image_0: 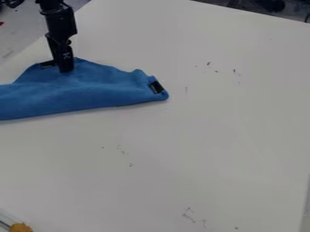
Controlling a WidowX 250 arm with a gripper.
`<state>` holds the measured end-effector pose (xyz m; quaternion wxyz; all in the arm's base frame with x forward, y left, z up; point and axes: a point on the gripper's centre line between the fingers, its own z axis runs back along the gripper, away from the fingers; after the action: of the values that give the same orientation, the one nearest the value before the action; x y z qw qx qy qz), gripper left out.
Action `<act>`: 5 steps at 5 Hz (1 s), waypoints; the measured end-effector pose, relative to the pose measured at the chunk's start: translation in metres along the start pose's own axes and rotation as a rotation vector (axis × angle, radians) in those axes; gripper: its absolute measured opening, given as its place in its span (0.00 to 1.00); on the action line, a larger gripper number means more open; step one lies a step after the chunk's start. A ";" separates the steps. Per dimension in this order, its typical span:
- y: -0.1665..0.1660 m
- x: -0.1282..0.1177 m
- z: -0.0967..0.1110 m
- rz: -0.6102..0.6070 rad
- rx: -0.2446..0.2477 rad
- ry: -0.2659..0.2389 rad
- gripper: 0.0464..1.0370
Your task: Unfold the cloth from bottom to top
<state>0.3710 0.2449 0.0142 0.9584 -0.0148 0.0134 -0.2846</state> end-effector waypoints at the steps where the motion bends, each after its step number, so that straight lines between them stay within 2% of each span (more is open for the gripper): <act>1: -0.001 -0.002 -0.004 0.006 0.017 -0.031 0.93; 3: 0.005 -0.007 -0.002 0.022 0.027 -0.044 0.36; 4: 0.004 -0.006 -0.002 0.022 0.023 -0.044 0.13; 5: 0.004 -0.008 -0.002 0.023 0.025 -0.031 0.04</act>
<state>0.3664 0.2525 0.0124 0.9618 -0.0068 -0.0047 -0.2736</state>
